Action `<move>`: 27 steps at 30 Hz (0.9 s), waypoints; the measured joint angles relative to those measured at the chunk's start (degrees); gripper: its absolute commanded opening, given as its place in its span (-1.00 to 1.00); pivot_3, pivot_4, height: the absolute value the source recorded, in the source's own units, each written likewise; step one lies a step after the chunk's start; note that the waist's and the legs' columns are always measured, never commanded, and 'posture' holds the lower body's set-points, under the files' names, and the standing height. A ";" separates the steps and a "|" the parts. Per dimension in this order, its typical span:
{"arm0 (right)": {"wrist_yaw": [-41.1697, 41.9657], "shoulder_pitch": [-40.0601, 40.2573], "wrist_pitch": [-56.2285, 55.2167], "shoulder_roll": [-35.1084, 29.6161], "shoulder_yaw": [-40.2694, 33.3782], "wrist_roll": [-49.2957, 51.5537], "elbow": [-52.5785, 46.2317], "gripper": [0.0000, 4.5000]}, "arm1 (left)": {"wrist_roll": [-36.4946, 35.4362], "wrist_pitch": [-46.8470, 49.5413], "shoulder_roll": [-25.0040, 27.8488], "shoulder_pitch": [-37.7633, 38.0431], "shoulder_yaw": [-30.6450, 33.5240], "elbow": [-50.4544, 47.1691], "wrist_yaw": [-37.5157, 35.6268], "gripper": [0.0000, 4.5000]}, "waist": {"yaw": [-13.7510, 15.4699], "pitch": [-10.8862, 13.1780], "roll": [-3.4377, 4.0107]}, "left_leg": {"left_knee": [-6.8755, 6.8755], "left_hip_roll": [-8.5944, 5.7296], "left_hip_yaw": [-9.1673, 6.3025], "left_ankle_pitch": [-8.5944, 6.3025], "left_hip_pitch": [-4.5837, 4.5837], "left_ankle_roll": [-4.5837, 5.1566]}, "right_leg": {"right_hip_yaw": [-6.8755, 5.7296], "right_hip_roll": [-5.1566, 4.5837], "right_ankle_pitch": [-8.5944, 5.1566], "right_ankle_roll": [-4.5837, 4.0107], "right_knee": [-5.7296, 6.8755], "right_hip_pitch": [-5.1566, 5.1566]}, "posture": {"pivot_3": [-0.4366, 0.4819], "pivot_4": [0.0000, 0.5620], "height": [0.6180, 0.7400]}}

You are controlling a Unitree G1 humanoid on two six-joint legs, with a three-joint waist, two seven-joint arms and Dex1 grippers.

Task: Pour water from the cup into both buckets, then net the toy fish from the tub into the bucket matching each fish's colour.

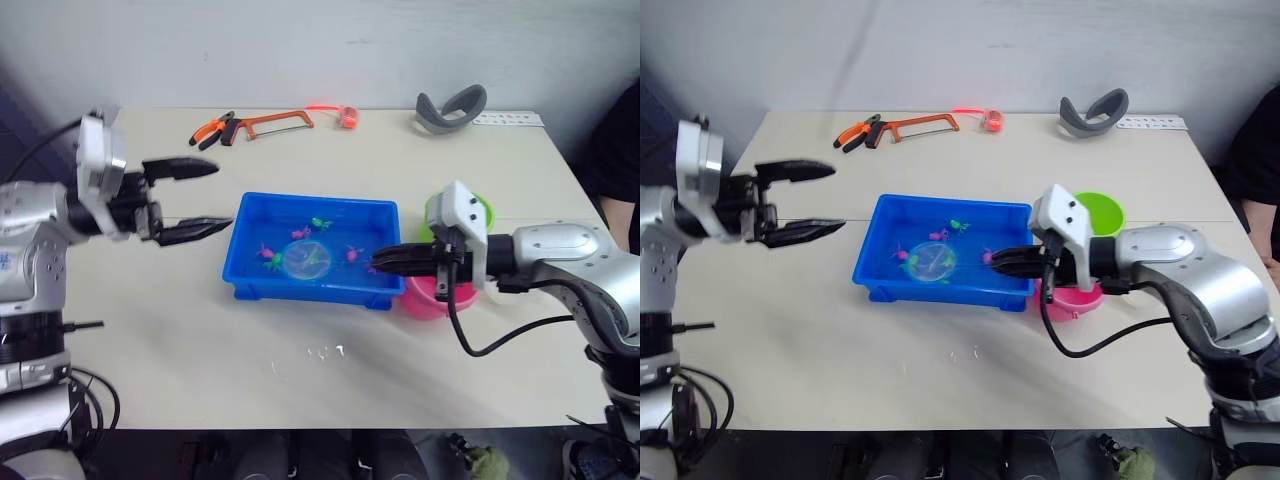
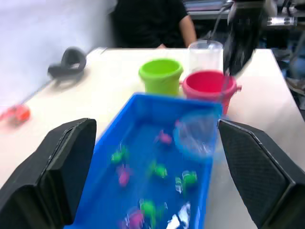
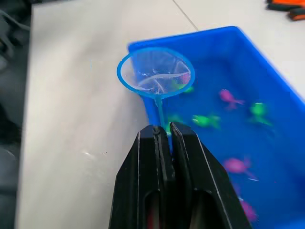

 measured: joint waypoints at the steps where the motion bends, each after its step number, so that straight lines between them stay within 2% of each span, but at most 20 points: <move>1: 0.65 0.04 -2.26 -0.56 -0.12 -1.67 0.81 -1.00 | 0.00 -0.99 -0.15 3.03 0.29 -0.25 -0.12 0.96 | 0.08 -0.01 -0.02 | 0.02 0.00 -0.03 0.00 -0.01 0.00 | 0.06 -0.13 0.00 0.01 -0.01 0.01 | -0.05 -0.47 1.00; 6: 2.20 -0.65 -13.14 -1.20 0.04 -9.53 6.44 -1.00 | -1.41 -1.97 -4.18 11.57 2.33 -6.20 3.98 0.96 | 0.25 0.00 -0.03 | 0.06 -0.01 -0.03 0.00 -0.01 0.00 | 0.39 -0.21 0.03 0.04 -0.01 0.03 | -0.05 -0.47 1.00; 9: 2.96 -2.96 -23.27 -1.43 1.21 -17.57 12.74 -1.00 | -2.64 -1.19 -7.02 16.10 2.43 -11.07 7.39 0.96 | -0.11 0.00 -0.03 | 0.06 0.01 -0.03 0.01 0.00 -0.02 | 0.40 -0.19 0.03 0.04 0.02 0.02 | -0.05 -0.47 1.00; 20: 3.53 -10.99 -51.66 -0.87 8.95 -38.56 30.97 -1.00 | -7.11 4.80 -10.47 17.72 -2.21 -18.63 13.30 0.96 | -0.30 0.01 -0.01 | 0.05 0.03 0.01 0.03 0.04 -0.05 | 0.43 -0.15 0.03 0.04 0.04 0.01 | -0.05 -0.47 1.00; 27: 6.17 -14.16 -55.19 0.39 12.04 -43.63 34.65 -1.00 | -7.12 4.75 -11.60 17.70 -4.27 -18.62 13.93 0.96 | -0.27 0.01 -0.01 | 0.05 0.03 0.01 0.04 0.04 -0.05 | 0.43 -0.16 0.03 0.04 0.04 0.02 | -0.05 -0.47 1.00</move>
